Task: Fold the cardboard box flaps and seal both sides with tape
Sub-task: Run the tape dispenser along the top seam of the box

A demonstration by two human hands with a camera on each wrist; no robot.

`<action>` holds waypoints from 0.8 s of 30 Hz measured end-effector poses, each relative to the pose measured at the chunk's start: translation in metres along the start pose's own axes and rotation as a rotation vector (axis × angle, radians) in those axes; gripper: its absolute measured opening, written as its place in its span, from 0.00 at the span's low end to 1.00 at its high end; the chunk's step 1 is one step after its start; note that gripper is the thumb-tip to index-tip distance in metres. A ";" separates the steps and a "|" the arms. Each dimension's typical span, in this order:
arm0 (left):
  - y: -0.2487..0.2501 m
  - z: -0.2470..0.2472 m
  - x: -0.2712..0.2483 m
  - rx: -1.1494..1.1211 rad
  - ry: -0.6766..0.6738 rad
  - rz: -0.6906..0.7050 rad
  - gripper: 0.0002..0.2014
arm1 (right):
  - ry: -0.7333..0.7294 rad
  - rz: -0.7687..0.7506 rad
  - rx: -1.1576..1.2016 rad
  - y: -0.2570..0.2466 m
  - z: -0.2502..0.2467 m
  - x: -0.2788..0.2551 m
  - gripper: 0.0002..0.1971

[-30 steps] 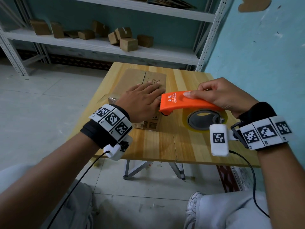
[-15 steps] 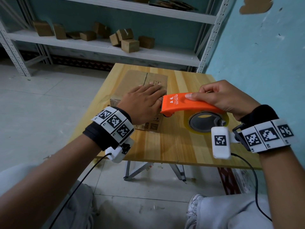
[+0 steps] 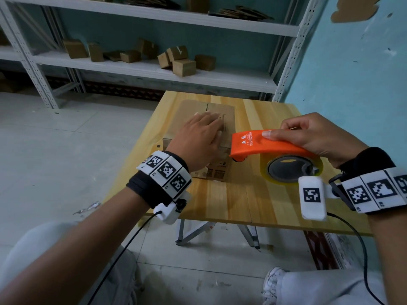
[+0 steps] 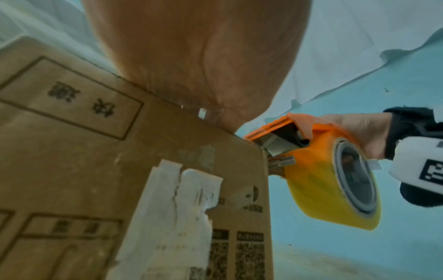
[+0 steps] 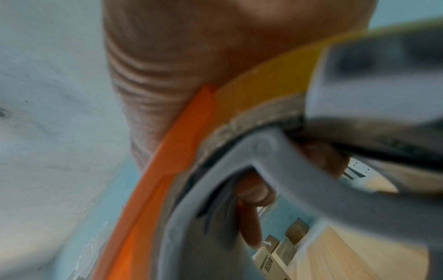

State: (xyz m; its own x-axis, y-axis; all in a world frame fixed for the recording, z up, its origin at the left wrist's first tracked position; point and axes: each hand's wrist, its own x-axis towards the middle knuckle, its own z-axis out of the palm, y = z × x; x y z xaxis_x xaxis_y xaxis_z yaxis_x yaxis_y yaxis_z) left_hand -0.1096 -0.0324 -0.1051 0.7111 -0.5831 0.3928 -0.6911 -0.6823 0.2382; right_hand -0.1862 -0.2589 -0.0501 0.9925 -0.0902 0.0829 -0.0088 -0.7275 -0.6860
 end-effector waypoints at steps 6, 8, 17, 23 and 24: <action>-0.008 0.004 -0.002 0.116 -0.086 -0.168 0.25 | 0.002 0.004 -0.011 -0.001 0.000 -0.001 0.27; -0.009 0.003 -0.001 0.140 -0.150 -0.203 0.27 | -0.002 0.002 -0.005 -0.002 0.000 -0.001 0.27; -0.012 -0.012 0.001 -0.066 -0.148 -0.206 0.23 | -0.005 -0.002 0.013 -0.003 0.000 -0.001 0.23; -0.018 -0.010 -0.001 -0.008 -0.092 -0.156 0.22 | -0.009 -0.002 0.011 -0.001 -0.001 0.000 0.25; -0.019 -0.008 -0.001 0.024 -0.090 -0.138 0.22 | -0.007 -0.001 0.009 -0.001 -0.001 0.000 0.25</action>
State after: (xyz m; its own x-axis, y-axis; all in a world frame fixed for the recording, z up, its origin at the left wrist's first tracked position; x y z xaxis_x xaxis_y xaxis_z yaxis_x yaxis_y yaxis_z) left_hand -0.0983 -0.0154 -0.1034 0.8087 -0.5193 0.2763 -0.5833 -0.7685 0.2629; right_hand -0.1865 -0.2587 -0.0488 0.9932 -0.0849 0.0790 -0.0065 -0.7211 -0.6928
